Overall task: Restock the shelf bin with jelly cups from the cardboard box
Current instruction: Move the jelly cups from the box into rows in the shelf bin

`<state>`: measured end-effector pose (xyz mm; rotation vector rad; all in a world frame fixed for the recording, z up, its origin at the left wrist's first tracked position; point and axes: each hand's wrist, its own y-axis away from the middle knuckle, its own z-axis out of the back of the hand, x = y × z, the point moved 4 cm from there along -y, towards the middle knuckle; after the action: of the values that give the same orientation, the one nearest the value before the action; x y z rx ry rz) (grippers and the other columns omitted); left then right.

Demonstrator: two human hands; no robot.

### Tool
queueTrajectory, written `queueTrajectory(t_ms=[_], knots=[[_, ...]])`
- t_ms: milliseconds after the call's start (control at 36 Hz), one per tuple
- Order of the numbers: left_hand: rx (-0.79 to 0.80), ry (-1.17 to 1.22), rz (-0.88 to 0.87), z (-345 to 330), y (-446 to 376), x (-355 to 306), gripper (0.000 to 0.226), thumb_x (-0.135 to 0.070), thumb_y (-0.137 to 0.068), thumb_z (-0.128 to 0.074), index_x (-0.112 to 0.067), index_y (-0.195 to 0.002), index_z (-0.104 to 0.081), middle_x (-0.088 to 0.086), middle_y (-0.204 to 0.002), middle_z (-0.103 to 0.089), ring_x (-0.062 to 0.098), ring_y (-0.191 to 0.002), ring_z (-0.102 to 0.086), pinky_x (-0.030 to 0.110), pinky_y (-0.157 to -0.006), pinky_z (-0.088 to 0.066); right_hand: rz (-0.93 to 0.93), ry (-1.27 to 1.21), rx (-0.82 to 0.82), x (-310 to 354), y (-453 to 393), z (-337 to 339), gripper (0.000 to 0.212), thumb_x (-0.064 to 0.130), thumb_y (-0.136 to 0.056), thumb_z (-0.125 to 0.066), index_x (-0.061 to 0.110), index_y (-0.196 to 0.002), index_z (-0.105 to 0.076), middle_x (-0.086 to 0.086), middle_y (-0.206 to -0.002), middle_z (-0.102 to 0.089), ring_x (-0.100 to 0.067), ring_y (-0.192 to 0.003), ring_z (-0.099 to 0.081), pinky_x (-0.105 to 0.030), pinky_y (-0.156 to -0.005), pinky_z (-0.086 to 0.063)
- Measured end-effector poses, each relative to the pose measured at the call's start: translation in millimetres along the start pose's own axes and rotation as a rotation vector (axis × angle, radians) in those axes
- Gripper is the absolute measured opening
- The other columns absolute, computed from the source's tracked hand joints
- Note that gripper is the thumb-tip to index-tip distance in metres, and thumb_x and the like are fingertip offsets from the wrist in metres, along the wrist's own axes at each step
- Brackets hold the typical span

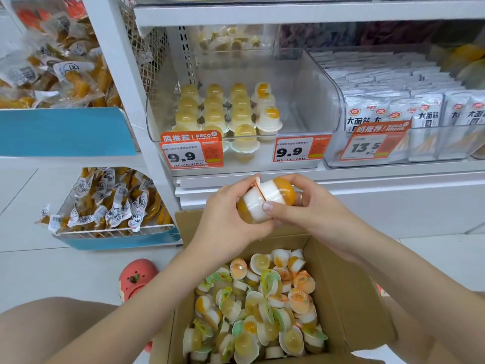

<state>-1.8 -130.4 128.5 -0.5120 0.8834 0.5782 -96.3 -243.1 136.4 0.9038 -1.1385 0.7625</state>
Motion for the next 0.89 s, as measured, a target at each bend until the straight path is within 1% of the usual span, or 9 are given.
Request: queueTrajectory(t_ms=[139, 222, 306, 389, 500, 583, 639, 722, 889], knots=[[0.0, -0.08, -0.072, -1.4, 2.9, -4.5, 0.078, -0.03, -0.062, -0.083, -0.023, -0.133, -0.052, -0.011, -0.109, -0.062, 0.007, -0.101, -0.055, 0.011, -0.084, -0.041, -0.022, 0.026, 0.018, -1.9, -3.6, 1.3, 0.048, 0.024, -0.067, -0.082, 0.023, -0.111, -0.062, -0.005, -0.102, -0.07, -0.019, -0.095, -0.068, -0.039, -0.089, -0.055], [0.028, -0.149, -0.098, -2.9, 3.1, -2.5, 0.083, -0.034, -0.062, -0.079, -0.023, -0.137, -0.047, -0.013, -0.107, -0.057, 0.006, -0.107, -0.049, 0.007, -0.088, -0.035, -0.002, 0.073, -0.001, -0.2, -5.6, 1.5, 0.049, 0.021, -0.066, -0.084, 0.026, -0.111, -0.063, -0.001, -0.102, -0.069, -0.01, -0.09, -0.066, -0.027, -0.081, -0.057], [0.12, -0.206, -0.103, -3.1, -0.8, 0.5, 0.094, -0.036, -0.068, -0.079, -0.026, -0.147, -0.029, -0.009, -0.13, -0.051, 0.006, -0.123, -0.039, 0.02, -0.104, -0.033, 0.037, 0.133, -0.039, 4.9, -7.1, 3.7, 0.049, 0.02, -0.066, -0.085, 0.028, -0.11, -0.065, 0.004, -0.101, -0.068, -0.006, -0.085, -0.064, -0.016, -0.074, -0.053], [0.193, -0.254, -0.042, 6.0, -8.6, 5.3, 0.104, -0.04, -0.072, -0.077, -0.029, -0.15, -0.01, -0.009, -0.15, -0.031, 0.008, -0.137, -0.026, 0.028, -0.113, -0.026, 0.095, 0.17, -0.142, 20.1, -13.2, 17.9, 0.048, 0.021, -0.065, -0.084, 0.029, -0.109, -0.066, 0.005, -0.099, -0.067, -0.008, -0.084, -0.063, -0.018, -0.073, -0.051], [0.134, -0.321, -0.005, 30.6, -25.8, 14.9, 0.069, -0.028, -0.077, -0.076, -0.023, -0.138, -0.043, -0.004, -0.139, -0.043, 0.014, -0.127, -0.041, 0.023, -0.103, -0.031, 0.23, 0.264, -0.301, 66.2, -39.0, 51.1, 0.049, 0.025, -0.063, -0.085, 0.028, -0.109, -0.067, 0.005, -0.093, -0.066, -0.006, -0.073, -0.06, -0.017, -0.066, -0.052], [0.128, -0.388, 0.018, 42.0, -39.8, 21.6, 0.058, -0.022, -0.08, -0.072, -0.022, -0.132, -0.048, -0.001, -0.134, -0.047, 0.016, -0.122, -0.044, 0.025, -0.098, -0.034, 0.302, 0.569, -0.368, 105.7, -74.3, 69.0, 0.049, 0.031, -0.065, -0.084, 0.027, -0.11, -0.066, 0.008, -0.094, -0.061, -0.005, -0.078, -0.056, -0.015, -0.067, -0.045], [0.126, -0.4, 0.038, 46.2, -48.3, 25.7, 0.057, -0.019, -0.079, -0.071, -0.022, -0.131, -0.048, -0.001, -0.133, -0.047, 0.016, -0.121, -0.044, 0.026, -0.098, -0.035, 0.286, 0.841, -0.332, 122.0, -103.8, 73.1, 0.052, 0.035, -0.065, -0.082, 0.025, -0.113, -0.065, 0.003, -0.103, -0.062, -0.013, -0.09, -0.056, -0.024, -0.075, -0.042], [0.13, -0.443, 0.044, 48.2, -58.3, 29.8, 0.059, -0.018, -0.079, -0.07, -0.021, -0.133, -0.046, -0.001, -0.133, -0.047, 0.018, -0.124, -0.043, 0.031, -0.102, -0.038, 0.295, 1.227, -0.125, 122.5, -142.1, 66.9, 0.058, 0.037, -0.063, -0.082, 0.025, -0.116, -0.064, -0.001, -0.113, -0.064, -0.021, -0.098, -0.057, -0.025, -0.077, -0.038], [0.137, -0.54, 0.047, 46.0, -64.1, 35.6, 0.057, -0.024, -0.082, -0.067, -0.023, -0.133, -0.041, -0.002, -0.127, -0.04, 0.021, -0.12, -0.042, 0.037, -0.097, -0.042, 0.327, 1.522, 0.193, 99.5, -176.6, 61.8, 0.056, 0.028, -0.064, -0.08, 0.032, -0.117, -0.061, 0.001, -0.108, -0.065, -0.024, -0.095, -0.058, -0.027, -0.079, -0.041]])
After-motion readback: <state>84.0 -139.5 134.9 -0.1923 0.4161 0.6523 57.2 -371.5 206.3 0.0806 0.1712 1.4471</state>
